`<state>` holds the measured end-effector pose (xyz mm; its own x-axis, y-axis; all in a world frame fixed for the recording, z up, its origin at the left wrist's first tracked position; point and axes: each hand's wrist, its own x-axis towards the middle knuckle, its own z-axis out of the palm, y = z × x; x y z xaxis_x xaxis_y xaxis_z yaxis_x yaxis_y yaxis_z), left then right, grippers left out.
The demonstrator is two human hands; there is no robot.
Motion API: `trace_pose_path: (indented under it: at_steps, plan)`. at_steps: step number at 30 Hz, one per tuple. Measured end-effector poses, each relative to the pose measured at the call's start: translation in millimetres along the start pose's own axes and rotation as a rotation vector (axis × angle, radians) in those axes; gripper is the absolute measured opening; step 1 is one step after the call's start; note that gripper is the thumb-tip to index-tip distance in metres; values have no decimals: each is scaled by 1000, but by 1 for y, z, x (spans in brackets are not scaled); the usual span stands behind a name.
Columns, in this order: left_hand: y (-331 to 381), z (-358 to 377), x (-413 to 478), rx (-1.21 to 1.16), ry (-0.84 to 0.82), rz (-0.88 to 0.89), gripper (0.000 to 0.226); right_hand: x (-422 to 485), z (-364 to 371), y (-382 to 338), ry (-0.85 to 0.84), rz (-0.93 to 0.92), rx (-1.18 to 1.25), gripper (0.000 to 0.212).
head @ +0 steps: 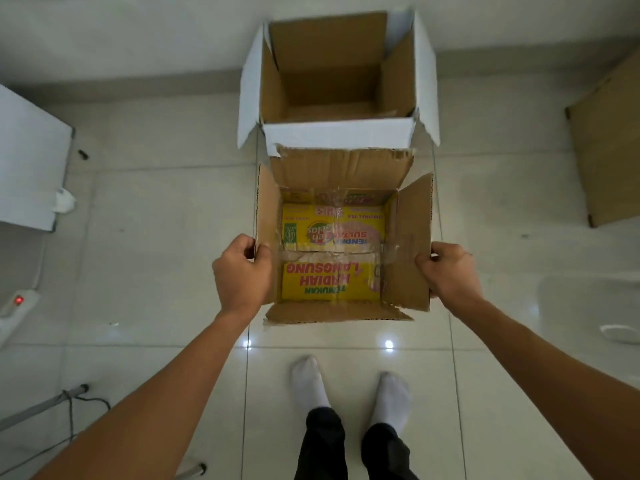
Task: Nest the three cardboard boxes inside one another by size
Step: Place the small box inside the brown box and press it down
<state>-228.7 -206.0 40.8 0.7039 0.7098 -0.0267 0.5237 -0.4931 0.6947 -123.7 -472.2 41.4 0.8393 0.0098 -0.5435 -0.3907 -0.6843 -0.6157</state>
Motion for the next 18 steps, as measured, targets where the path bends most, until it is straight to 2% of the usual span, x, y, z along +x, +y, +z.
trace_pose_path:
  at_steps: [6,11,18]
  plan:
    - [75,-29,48,-40,72,53,40,13,-52,-77,40,-120,18,18]
    - [119,-30,103,-71,120,90,36,52,-79,-139,103,-202,2,17]
    - [143,0,195,-71,163,93,31,131,-93,-204,164,-254,-34,24]
